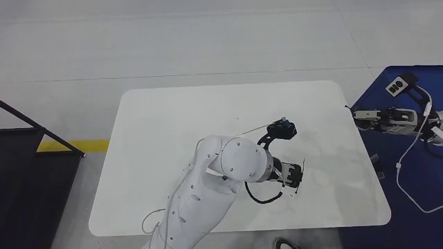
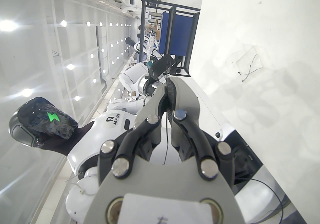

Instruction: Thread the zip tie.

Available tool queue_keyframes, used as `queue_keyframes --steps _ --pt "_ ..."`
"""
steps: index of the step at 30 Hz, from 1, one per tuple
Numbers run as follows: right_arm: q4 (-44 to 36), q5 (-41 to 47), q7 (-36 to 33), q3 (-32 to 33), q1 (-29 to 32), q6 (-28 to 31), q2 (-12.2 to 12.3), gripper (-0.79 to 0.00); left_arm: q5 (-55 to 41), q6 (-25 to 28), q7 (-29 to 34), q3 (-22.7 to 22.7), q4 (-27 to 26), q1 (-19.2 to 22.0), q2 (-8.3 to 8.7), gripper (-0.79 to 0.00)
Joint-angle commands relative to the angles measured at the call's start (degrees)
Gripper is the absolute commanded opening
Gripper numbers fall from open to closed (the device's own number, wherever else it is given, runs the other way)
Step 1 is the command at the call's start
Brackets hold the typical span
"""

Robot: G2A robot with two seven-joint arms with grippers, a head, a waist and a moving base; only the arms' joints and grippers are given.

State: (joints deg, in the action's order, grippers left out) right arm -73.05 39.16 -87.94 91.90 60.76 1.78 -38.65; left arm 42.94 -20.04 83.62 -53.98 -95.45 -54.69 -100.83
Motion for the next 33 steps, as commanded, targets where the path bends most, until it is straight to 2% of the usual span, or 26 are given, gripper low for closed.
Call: queue_keyframes --steps 1,7,11,33 --pt "-2.5 -2.4 -0.1 -0.9 1.1 0.2 0.2 -0.785 -2.9 0.9 -1.4 -0.8 -1.5 -0.8 0.11 -0.785" --pt "-7.7 -2.7 -0.1 -3.6 4.9 -1.6 2.8 -0.785 -1.8 -1.0 -0.4 -2.5 -5.9 1.5 0.82 -0.785" --pt "-9.0 -1.2 -0.1 -5.0 5.5 -2.9 4.6 -0.785 -9.0 0.0 0.7 -2.5 -3.1 3.2 0.76 -0.785" --pt "-9.0 -1.2 -0.1 -5.0 5.5 -2.9 4.6 -0.785 -10.2 0.2 0.8 -2.5 -2.5 3.4 0.73 -0.785"
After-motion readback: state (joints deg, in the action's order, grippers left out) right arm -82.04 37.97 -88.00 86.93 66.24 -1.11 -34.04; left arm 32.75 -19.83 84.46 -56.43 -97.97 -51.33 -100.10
